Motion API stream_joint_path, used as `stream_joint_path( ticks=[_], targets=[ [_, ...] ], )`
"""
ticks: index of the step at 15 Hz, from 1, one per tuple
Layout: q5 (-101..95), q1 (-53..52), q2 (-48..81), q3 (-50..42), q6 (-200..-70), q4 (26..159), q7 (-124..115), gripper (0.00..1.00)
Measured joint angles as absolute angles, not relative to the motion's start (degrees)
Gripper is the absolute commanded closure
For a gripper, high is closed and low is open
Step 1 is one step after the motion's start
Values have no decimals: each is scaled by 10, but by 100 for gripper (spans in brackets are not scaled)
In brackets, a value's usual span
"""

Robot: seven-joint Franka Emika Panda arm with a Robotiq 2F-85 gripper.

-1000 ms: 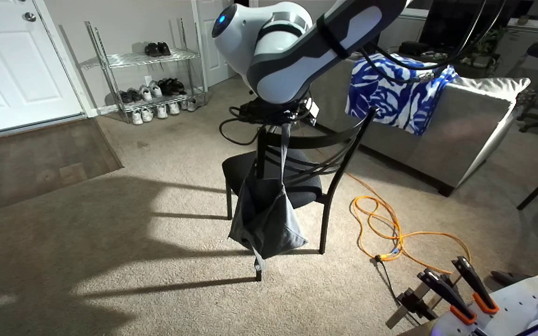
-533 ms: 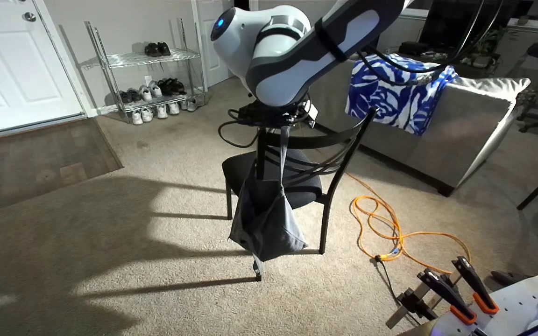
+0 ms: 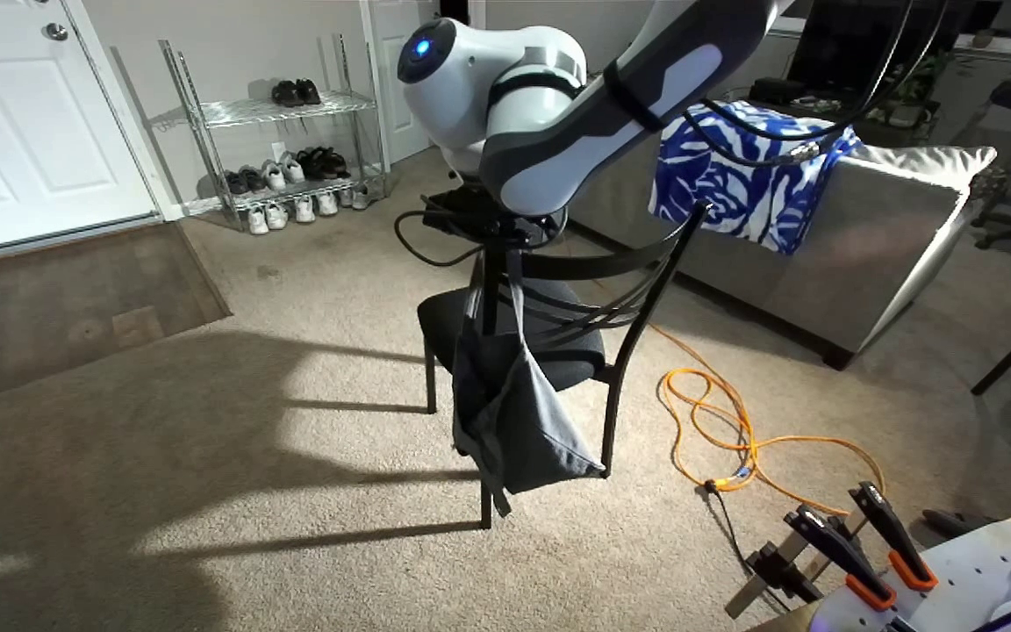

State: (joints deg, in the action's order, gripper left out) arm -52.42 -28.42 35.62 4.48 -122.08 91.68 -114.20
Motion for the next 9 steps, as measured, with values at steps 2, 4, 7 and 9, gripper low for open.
stream_joint_path(
  ticks=[2,4,7,9],
  targets=[
    [-523,-279,358,47,-1230,919,-1142,0],
    [-514,-274,361,51,-1231,920,-1142,0],
    [-487,-265,364,59,-1231,920,-1130,0],
    [-483,-263,365,60,-1248,921,-1128,0]
  ],
)
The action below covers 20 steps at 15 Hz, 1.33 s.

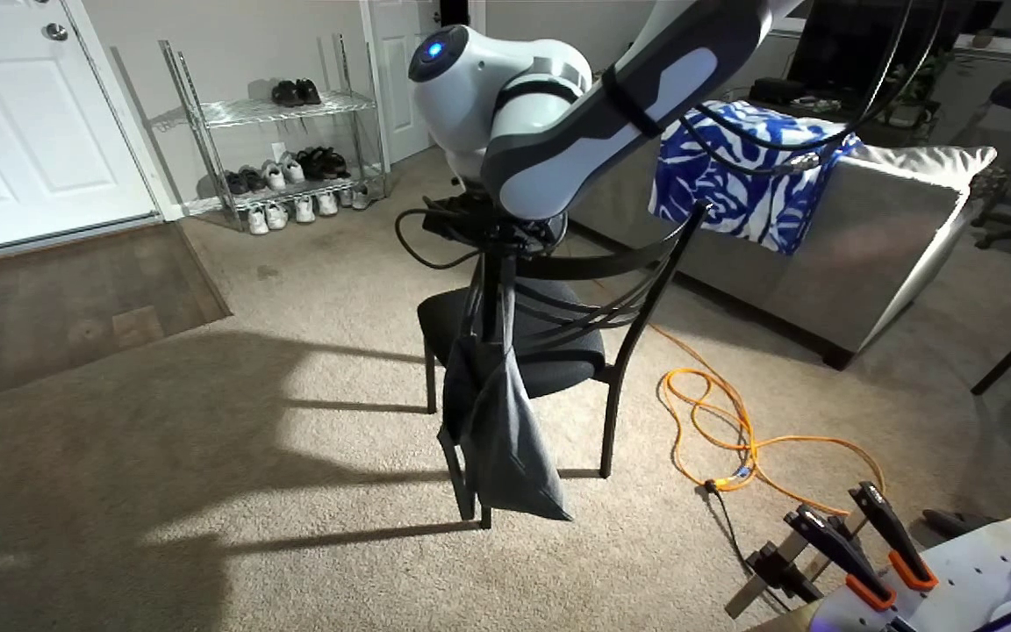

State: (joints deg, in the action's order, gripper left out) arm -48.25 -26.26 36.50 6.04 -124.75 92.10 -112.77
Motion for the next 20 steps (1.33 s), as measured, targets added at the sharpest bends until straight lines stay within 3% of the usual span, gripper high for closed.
stream_joint_path(
  ticks=[7,11,14,20],
  targets=[
    [-586,-268,366,28,-1407,929,-1193,0],
    [-646,-271,366,20,-1428,929,-1231,0],
    [-658,-276,365,23,-1382,929,-1231,0],
    [-660,-311,364,38,-1155,915,-1231,0]
  ],
)
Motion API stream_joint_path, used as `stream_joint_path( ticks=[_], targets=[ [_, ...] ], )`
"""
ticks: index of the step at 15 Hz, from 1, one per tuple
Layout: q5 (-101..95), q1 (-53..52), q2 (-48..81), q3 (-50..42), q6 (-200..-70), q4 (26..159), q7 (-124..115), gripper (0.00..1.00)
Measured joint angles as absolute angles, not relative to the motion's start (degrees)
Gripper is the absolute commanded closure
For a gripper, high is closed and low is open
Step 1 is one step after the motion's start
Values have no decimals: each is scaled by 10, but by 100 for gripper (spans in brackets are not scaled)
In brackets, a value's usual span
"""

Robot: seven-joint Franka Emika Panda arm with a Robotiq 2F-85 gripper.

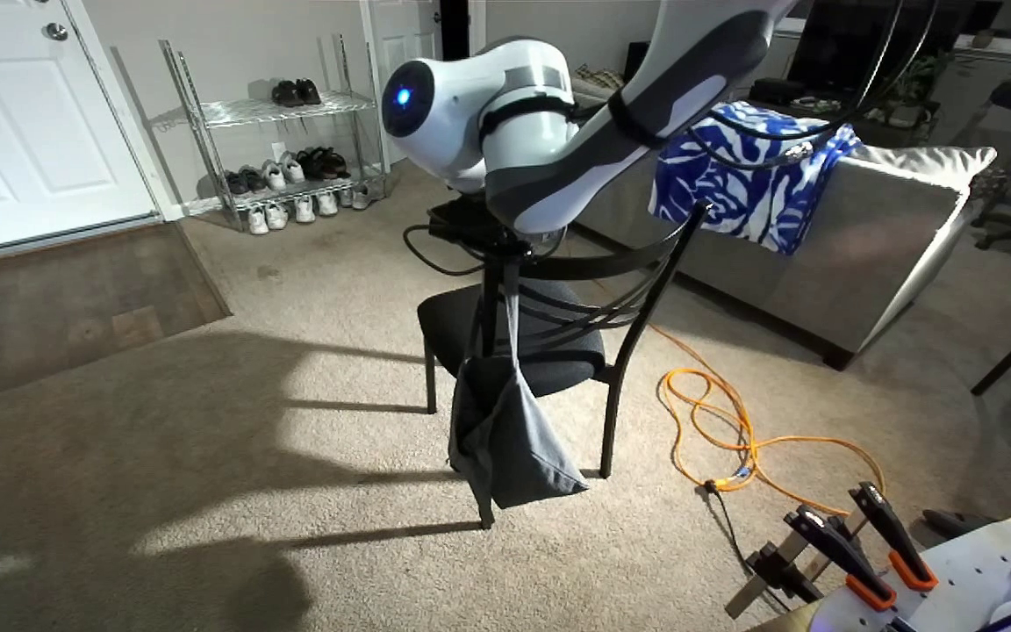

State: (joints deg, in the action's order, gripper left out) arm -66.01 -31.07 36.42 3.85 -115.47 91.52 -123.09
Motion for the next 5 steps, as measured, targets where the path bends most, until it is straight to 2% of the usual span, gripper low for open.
stream_joint_path(
  ticks=[5],
  targets=[
    [-660,-313,364,50,-1099,911,-1230,0]
  ],
)
